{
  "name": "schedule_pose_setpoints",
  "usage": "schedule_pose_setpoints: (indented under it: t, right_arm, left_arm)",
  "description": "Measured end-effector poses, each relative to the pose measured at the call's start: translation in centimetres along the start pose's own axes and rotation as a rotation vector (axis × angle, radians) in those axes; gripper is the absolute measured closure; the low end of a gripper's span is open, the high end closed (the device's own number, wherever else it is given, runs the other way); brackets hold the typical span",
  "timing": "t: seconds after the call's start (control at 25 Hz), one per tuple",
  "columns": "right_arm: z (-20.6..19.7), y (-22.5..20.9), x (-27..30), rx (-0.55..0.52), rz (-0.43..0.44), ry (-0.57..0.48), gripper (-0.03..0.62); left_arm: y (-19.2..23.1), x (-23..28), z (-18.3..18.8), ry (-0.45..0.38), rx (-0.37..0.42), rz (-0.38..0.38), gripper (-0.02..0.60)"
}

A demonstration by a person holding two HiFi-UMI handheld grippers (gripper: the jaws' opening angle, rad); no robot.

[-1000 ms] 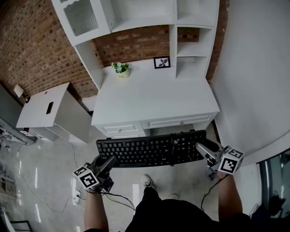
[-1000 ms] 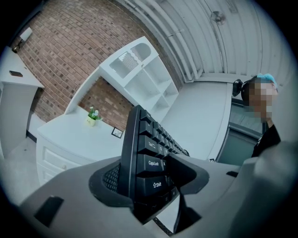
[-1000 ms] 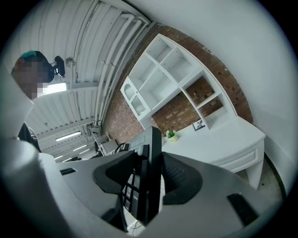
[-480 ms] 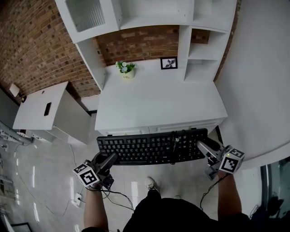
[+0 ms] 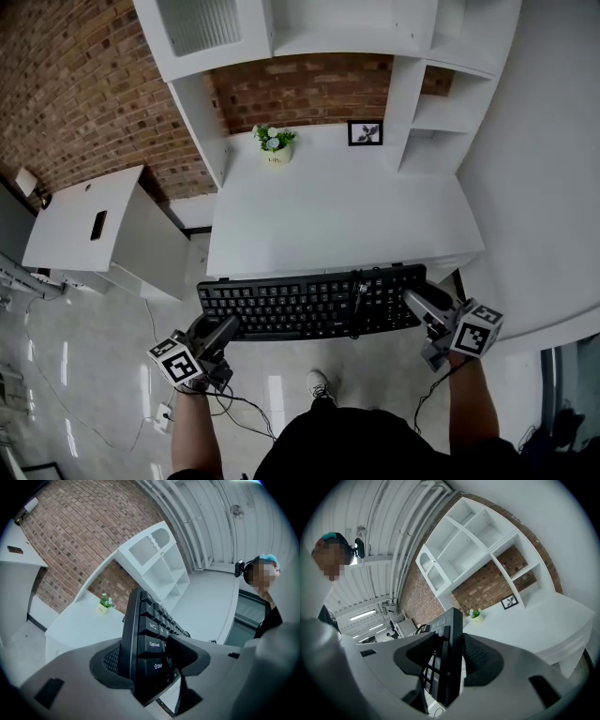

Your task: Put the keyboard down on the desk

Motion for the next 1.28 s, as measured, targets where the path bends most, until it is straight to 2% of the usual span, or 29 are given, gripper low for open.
schedule_pose_setpoints:
  t: [0.28,0.6,1.0,1.28]
  right_arm:
    - [0.9,0.7,6.2,-0.006,0.022,0.009,0.401]
    - [1.0,0.5,8.3,0.010,0.041,-0.002,0.401]
    - [0.9,0.4,8.6,0.013,0.008,-0.023,0.401]
    - [2.6,-3.3,12.5,0.020,0.002,-0.018,0.401]
  left_arm:
    - [3.4,-1.1,4.4,-0.020,0.008,0.016,0.311]
    - [3.9,-1.3,6.1,-0.036,0.031,0.035,0.311]
    - [4.9,-0.3,6.8,-0.015,0.025,0.022,0.311]
    - [7.6,3.9,9.6,-0.010,0.016,0.025,0.311]
Point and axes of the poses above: the fingertips, and each gripper's own axes: x forward along the fingers, y to its left, z out of its top, the point moved 7 cm from there along -x, backward along the fingers, and after that the axes turned 11 degrees about -x, right-handed, at the moved point
